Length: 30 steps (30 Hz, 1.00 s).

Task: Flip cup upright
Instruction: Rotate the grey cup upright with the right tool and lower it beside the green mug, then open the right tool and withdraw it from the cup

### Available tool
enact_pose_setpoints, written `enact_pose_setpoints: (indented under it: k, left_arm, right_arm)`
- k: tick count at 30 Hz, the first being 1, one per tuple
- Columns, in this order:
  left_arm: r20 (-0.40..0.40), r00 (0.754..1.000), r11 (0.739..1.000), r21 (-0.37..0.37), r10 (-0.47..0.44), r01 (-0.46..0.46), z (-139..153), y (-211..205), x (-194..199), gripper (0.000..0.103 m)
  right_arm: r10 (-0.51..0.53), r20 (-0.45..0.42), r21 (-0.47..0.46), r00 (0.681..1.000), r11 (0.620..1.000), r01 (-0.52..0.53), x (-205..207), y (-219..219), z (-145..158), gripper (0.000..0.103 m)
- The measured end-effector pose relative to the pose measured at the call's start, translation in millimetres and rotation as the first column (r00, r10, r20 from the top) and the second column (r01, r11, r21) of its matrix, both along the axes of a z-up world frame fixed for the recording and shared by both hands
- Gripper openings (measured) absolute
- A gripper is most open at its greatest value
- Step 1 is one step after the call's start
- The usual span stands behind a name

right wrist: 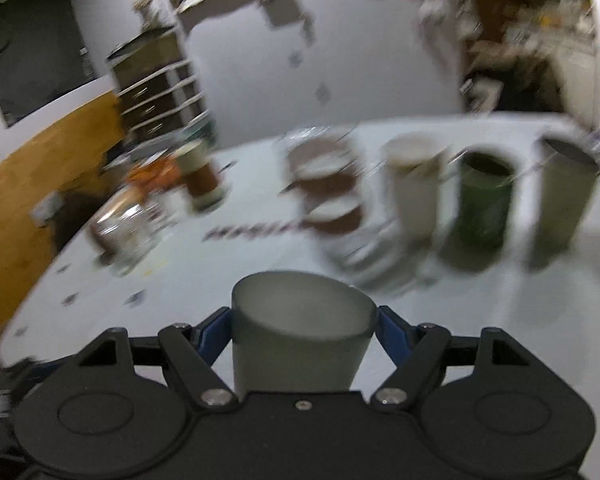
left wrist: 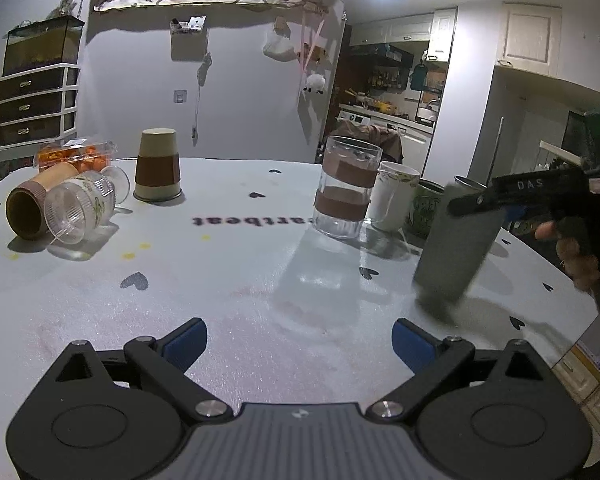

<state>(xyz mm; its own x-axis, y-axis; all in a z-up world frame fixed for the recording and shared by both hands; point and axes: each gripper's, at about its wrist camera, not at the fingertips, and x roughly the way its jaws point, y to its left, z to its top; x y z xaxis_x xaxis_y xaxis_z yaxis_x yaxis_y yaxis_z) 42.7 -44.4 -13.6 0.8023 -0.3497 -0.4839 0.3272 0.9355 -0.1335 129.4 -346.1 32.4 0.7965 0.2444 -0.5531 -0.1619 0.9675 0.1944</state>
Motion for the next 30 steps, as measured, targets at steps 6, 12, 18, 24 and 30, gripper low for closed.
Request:
enact_pose_setpoints:
  k: [6, 12, 18, 24, 30]
  left_arm:
    - [0.010, 1.000, 1.000, 0.019, 0.005, -0.005, -3, -4, 0, 0.098]
    - [0.013, 1.000, 1.000, 0.024, 0.005, -0.005, -3, -5, -1, 0.098]
    - [0.013, 1.000, 1.000, 0.027, 0.010, -0.010, -3, -7, 0, 0.098]
    - [0.022, 1.000, 0.999, 0.031, 0.012, -0.012, -2, -9, 1, 0.098]
    - [0.051, 0.998, 0.999, 0.034, 0.024, -0.026, 1, -11, 3, 0.098]
  right_arm:
    - [-0.214, 0.257, -0.253, 0.943, 0.926, 0.279, 16, -39, 0, 0.077]
    - [-0.372, 0.230, -0.257, 0.899, 0.868, 0.425, 42, -89, -21, 0.077]
    - [-0.408, 0.201, -0.220, 0.891, 0.867, 0.447, 52, -99, -32, 0.076]
    - [-0.417, 0.184, -0.211, 0.890, 0.868, 0.450, 53, -99, -41, 0.077]
    - [-0.415, 0.268, -0.195, 0.869, 0.860, 0.471, 18, -85, -27, 0.094]
